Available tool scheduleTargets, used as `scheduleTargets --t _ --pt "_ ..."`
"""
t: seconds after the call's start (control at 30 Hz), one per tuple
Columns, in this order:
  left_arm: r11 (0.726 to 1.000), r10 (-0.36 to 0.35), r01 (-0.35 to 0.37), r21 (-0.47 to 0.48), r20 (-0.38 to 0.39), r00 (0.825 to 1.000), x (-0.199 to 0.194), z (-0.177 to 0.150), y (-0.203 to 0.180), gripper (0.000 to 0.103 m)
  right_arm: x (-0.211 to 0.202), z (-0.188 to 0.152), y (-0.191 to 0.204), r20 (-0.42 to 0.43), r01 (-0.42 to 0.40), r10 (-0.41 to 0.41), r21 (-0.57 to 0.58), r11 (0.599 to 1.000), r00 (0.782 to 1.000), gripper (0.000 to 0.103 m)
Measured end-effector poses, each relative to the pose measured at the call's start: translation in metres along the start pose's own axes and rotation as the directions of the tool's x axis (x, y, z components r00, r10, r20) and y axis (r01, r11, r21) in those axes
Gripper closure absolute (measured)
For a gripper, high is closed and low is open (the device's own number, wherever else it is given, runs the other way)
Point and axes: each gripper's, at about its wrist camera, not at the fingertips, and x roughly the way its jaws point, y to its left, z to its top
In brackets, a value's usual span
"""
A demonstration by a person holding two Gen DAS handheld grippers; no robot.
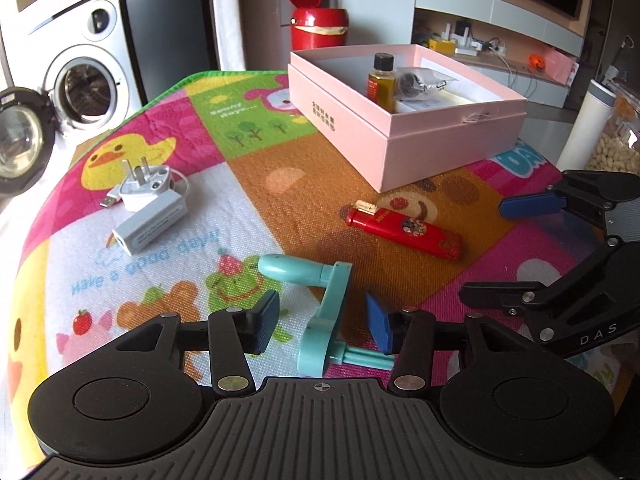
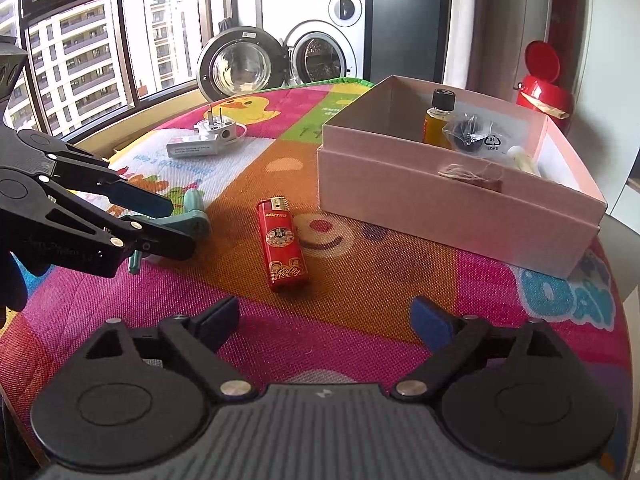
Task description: Organize rigid objects
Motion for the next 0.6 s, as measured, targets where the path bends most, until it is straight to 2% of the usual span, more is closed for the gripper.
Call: scheduleTargets --t 0.23,0.3,0.4,0.43,0.5,0.57,0.6 --pt "0.998 -0.003 0.005 -0.064 0.029 1.0 0.002 -0.002 0.005 0.05 0.004 0.004 0.0 -0.007 0.006 -0.006 0.008 1.0 1.0 0.009" --pt "0.998 0.009 -0.007 -0.06 0.038 0.999 0.001 -0.004 0.002 0.05 0.012 0.012 0.002 -0.005 0.006 -0.006 -0.016 1.0 1.0 0.017" --pt "0.999 0.019 -0.016 -0.039 0.066 0.998 -0.001 -0.009 -0.001 0.05 0.024 0.029 0.006 -0.012 -0.034 0.033 -0.052 0.998 0.999 0.039" --pt "0.999 0.02 -0.017 -0.035 0.078 0.997 -0.001 -0.011 -0.002 0.051 0.029 0.036 0.009 -0.02 -0.045 0.044 -0.062 0.997 0.999 0.044" --pt "0.999 0.011 -0.007 -0.045 0.095 0.995 -0.003 -0.014 -0.002 0.058 0.036 0.046 0.014 -0.034 -0.058 0.055 -0.079 0.995 0.998 0.065" --pt "0.999 0.02 -0.016 -0.04 0.103 0.994 -0.004 -0.014 -0.005 0.081 0.036 0.052 0.019 -0.052 -0.074 0.069 -0.101 0.992 0.996 0.08" --pt "0.999 0.014 -0.01 -0.037 0.103 0.995 -0.005 -0.014 -0.006 0.084 0.035 0.052 0.022 -0.059 -0.075 0.068 -0.114 0.991 0.996 0.08"
